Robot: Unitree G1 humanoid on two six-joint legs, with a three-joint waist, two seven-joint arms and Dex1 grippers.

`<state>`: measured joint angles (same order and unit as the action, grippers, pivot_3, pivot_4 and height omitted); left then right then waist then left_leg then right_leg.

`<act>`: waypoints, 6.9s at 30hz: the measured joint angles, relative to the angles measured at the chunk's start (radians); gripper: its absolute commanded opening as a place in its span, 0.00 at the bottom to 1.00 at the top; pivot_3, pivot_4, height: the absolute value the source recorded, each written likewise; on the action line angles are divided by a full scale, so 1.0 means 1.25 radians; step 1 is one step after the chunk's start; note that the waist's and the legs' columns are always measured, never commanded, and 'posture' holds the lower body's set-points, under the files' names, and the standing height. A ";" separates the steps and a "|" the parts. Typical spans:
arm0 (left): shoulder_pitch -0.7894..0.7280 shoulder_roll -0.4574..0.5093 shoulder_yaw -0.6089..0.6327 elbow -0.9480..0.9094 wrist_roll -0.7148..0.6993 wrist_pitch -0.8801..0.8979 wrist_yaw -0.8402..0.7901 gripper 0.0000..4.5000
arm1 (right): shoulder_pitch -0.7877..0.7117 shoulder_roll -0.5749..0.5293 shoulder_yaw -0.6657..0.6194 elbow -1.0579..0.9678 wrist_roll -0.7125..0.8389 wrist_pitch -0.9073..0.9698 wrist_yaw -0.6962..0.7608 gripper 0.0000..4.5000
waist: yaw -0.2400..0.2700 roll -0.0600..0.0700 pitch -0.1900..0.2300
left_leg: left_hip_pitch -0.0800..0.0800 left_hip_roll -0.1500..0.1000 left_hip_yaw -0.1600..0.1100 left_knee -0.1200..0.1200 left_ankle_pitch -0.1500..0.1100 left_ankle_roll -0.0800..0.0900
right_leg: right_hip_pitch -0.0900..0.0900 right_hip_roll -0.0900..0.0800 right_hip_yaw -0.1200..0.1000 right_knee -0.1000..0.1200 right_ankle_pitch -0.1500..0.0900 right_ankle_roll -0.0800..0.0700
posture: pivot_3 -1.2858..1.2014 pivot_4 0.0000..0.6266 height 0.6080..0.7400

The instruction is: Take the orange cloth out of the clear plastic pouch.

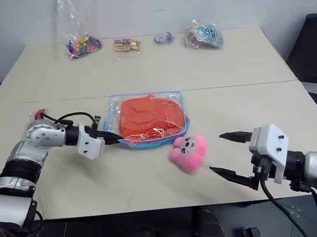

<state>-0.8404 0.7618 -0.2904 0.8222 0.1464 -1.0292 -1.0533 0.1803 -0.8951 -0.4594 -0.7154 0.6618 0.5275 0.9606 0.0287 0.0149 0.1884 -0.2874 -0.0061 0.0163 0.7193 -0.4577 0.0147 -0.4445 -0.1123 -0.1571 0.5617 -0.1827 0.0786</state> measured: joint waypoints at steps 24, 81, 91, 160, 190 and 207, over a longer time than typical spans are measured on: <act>0.152 0.139 0.113 -0.748 -0.555 1.161 -0.188 0.71 | -0.103 0.069 0.127 0.040 0.025 0.109 -0.169 1.00 | 0.000 0.001 0.000 | -0.001 0.000 -0.003 0.001 0.000 0.000 | 0.000 0.000 0.001 0.000 0.000 -0.001 | 0.52 0.24 1.00; 0.116 -0.166 -0.080 -0.658 -0.249 0.885 -0.267 0.01 | -0.341 0.037 0.470 0.261 -0.441 -0.150 -0.233 1.00 | -0.001 0.001 0.000 | -0.001 0.000 -0.001 0.002 -0.001 0.002 | 0.000 0.001 0.002 -0.001 0.001 0.000 | 0.52 0.24 1.00; 0.116 -0.186 -0.059 -0.659 -0.253 0.931 -0.223 0.01 | -0.423 0.112 0.577 0.359 -0.561 -0.287 -0.192 1.00 | -0.006 0.001 0.000 | -0.001 0.001 0.000 0.002 0.000 0.001 | 0.000 0.001 0.002 -0.001 0.001 0.000 | 0.52 0.24 1.00; 0.178 0.150 0.195 -0.348 -0.238 0.823 -0.183 0.00 | -0.243 -0.028 0.399 0.429 -0.556 -0.809 -0.042 0.01 | -0.009 0.002 0.000 | -0.001 0.002 0.001 0.001 -0.001 0.000 | -0.002 0.001 0.000 -0.002 0.000 0.000 | 0.52 0.24 1.00; 0.084 0.123 0.194 -0.534 -0.313 0.982 -0.260 0.80 | -0.006 -0.004 0.159 0.017 -0.120 -0.193 -0.087 0.99 | -0.001 0.001 0.000 | -0.001 0.001 0.000 0.001 -0.001 0.000 | 0.000 0.001 0.001 -0.001 0.000 0.000 | 0.52 0.24 1.00; 0.077 -0.011 0.029 -0.419 -0.070 0.402 -0.161 0.80 | -0.032 0.005 0.102 -0.118 0.134 0.021 -0.269 0.99 | 0.001 0.001 0.000 | -0.001 0.001 0.000 0.002 -0.001 0.000 | 0.000 0.001 0.001 -0.001 0.000 0.000 | 0.52 0.24 1.00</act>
<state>-0.7436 0.7479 -0.2540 0.2986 0.0584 -0.5262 -1.2551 0.1409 -0.8890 -0.3323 -0.8626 0.8292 0.5533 0.6247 0.0300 0.0164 0.1886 -0.2890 -0.0051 0.0160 0.7212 -0.4595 0.0151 -0.4449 -0.1114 -0.1564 0.5602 -0.1821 0.0787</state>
